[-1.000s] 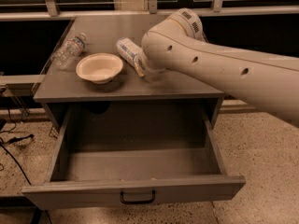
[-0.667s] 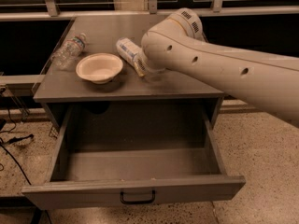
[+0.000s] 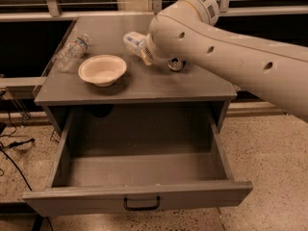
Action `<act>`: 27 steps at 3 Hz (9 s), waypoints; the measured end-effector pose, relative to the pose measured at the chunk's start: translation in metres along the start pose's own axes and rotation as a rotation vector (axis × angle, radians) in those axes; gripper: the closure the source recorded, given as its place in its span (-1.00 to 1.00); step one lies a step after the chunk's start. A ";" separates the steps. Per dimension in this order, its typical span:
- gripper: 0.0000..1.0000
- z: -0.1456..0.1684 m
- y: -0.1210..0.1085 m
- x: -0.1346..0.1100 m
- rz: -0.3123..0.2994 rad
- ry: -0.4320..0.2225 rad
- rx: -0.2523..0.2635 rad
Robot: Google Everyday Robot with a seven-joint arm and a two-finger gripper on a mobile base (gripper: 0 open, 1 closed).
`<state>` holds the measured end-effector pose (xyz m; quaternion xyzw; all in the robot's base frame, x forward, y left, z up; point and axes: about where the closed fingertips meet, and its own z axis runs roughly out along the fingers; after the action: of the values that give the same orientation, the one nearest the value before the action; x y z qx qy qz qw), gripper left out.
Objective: Place blue plastic bottle into top drawer
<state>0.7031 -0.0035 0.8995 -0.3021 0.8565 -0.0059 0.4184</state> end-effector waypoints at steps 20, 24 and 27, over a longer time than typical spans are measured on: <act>-0.52 0.024 0.032 0.014 -0.069 0.033 -0.231; 0.47 0.035 0.038 0.006 -0.067 0.021 -0.248; 1.00 0.035 0.038 0.006 -0.067 0.021 -0.248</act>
Offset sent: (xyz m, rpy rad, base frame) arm 0.0026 -0.0479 0.0275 0.0383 -0.0324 0.0835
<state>0.7063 0.0334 0.8623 -0.3801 0.8443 0.0829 0.3684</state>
